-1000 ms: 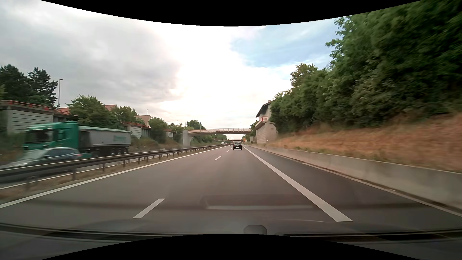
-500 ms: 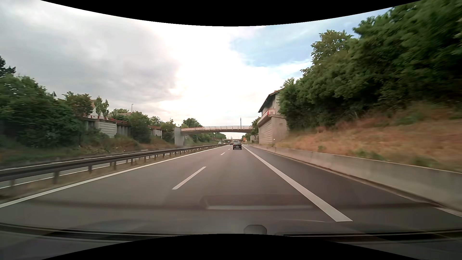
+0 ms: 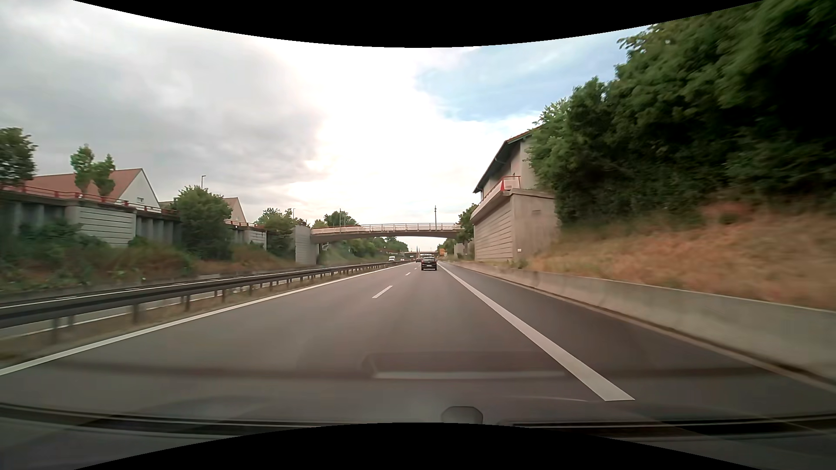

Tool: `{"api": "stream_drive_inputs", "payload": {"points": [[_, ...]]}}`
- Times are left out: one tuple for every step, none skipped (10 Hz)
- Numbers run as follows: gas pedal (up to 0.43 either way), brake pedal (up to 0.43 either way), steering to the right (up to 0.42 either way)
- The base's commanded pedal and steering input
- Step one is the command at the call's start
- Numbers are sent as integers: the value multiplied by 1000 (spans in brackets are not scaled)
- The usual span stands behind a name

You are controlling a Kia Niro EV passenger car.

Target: Follow the waypoints while adhering to traffic rules and regulations

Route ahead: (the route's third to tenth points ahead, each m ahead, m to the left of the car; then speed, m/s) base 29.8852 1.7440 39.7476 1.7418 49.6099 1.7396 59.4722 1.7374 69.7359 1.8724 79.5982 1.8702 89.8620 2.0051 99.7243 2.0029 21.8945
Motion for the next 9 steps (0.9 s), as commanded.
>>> {"api": "stream_drive_inputs", "payload": {"points": [[209, 0, -1], [209, 0, -1], [209, 0, -2], [209, 0, -2], [209, 0, -2], [209, 0, -2], [209, 0, -3], [209, 0, -3], [209, 0, -3]]}}
